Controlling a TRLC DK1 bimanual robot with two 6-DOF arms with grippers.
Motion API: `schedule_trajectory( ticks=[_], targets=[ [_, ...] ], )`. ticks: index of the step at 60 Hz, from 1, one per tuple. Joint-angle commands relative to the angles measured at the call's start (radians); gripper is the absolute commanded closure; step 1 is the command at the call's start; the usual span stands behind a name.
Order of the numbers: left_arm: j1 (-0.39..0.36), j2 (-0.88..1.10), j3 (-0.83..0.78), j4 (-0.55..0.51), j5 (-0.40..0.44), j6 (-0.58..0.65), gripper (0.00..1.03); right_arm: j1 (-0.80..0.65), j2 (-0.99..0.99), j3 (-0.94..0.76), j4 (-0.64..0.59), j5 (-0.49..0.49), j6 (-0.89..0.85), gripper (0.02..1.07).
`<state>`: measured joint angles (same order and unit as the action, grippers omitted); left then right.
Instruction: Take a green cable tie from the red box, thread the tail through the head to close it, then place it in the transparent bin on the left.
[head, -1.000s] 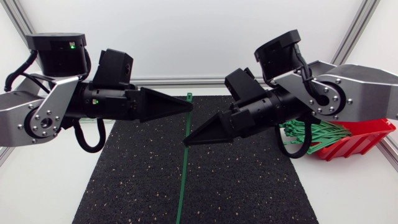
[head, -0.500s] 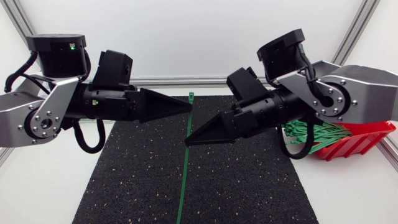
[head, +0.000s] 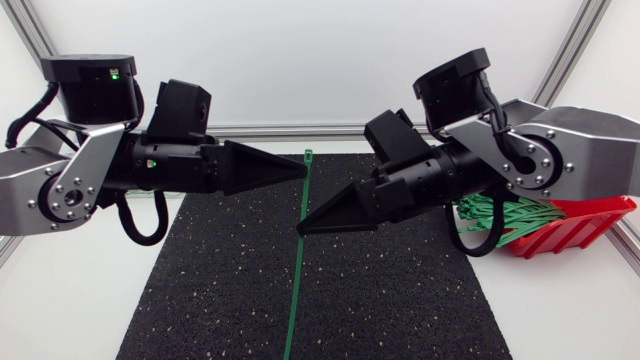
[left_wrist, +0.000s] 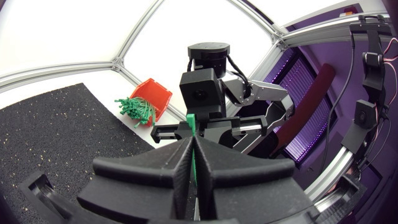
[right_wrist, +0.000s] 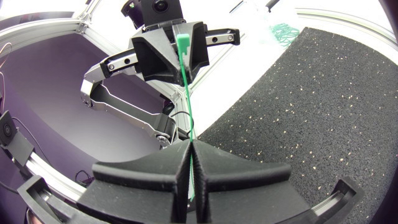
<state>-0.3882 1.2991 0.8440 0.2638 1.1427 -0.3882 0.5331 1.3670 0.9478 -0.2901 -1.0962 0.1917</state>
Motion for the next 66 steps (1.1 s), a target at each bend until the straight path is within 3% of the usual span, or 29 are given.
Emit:
schedule_trajectory(
  ticks=[1,9,28,56,66],
  targets=[
    [-0.005,-0.004,-0.022,0.009,0.0,0.015,0.97,-0.001,-0.011,-0.02,0.009,-0.001,0.023,1.01],
    [-0.005,-0.006,-0.02,0.006,0.002,0.014,0.91,-0.001,-0.011,-0.018,0.009,-0.001,0.023,1.01],
    [-0.009,-0.006,-0.017,0.005,0.0,0.014,0.91,0.004,-0.009,-0.018,0.011,-0.001,0.025,1.01],
    [-0.015,-0.001,-0.019,0.005,0.0,0.014,0.92,0.01,-0.005,-0.017,0.019,0.002,0.029,1.01],
    [-0.018,0.002,-0.017,0.005,-0.001,0.015,0.98,0.01,-0.005,-0.018,0.019,0.002,0.031,1.01]
  ],
)
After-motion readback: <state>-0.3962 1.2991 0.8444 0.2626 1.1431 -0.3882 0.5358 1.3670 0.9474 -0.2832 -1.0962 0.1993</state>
